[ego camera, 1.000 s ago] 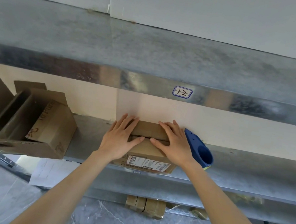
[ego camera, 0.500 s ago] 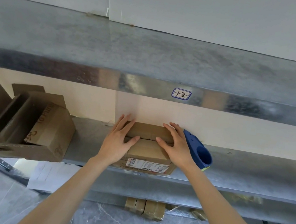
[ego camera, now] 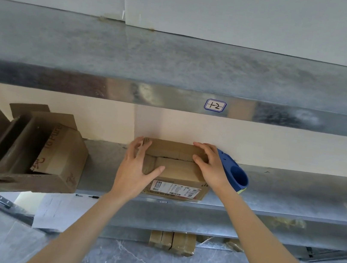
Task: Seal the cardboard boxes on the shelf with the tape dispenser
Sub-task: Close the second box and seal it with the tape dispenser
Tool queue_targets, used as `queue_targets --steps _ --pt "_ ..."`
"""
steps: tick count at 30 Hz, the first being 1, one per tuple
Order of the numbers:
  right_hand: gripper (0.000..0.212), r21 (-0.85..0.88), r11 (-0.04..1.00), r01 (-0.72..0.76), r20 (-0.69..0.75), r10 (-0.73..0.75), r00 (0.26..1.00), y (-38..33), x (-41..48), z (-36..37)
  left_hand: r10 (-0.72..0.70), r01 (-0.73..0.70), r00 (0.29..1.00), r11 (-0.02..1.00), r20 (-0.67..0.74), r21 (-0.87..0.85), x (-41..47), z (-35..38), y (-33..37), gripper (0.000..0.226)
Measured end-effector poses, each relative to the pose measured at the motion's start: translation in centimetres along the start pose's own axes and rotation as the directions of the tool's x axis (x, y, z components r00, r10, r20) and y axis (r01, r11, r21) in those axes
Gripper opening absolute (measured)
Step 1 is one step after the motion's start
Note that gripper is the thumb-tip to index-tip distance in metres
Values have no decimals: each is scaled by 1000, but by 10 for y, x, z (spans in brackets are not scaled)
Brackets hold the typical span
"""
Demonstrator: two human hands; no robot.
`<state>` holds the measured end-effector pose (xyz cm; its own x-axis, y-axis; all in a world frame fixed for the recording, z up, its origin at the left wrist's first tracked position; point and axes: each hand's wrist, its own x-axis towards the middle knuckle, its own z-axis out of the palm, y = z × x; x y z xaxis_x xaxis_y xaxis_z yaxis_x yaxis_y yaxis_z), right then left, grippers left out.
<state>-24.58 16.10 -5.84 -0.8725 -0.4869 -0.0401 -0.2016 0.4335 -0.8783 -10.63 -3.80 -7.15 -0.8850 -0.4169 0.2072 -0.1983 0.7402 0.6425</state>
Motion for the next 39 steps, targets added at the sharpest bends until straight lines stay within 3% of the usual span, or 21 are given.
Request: queue_targets --steps 5,9,13,16,19,24,33,39 --pt "35 -24 1000 -1 -44 0 999 -3 -7 0 -42 39 991 999 -130 -22 -5 -2 2 67" --pt "29 -14 1000 -15 -6 15 1000 -5 -9 -10 -24 12 995 992 -96 -126 6 -6 -7 58" --pt "19 -140 990 18 73 -8 997 0 -7 -23 -8 2 1000 978 -26 -210 19 -11 -14 48" --pt "16 -156 987 38 153 -14 988 3 -7 -29 -19 23 1000 978 22 -207 29 -16 -14 46" --pt "19 -148 986 77 225 -42 973 2 -6 -33 -52 45 995 996 -85 -72 27 -13 -6 46" --pt "34 -211 955 208 343 -127 931 1 -2 -37 -206 246 939 962 -277 118 -5 0 32 60" --pt "52 -159 921 356 506 -234 830 9 -4 -39 -429 402 865 903 -261 -154 -56 55 94 81" --pt "50 -124 924 362 556 -238 796 13 -8 -45 -443 426 883 895 -157 -133 -63 58 108 89"
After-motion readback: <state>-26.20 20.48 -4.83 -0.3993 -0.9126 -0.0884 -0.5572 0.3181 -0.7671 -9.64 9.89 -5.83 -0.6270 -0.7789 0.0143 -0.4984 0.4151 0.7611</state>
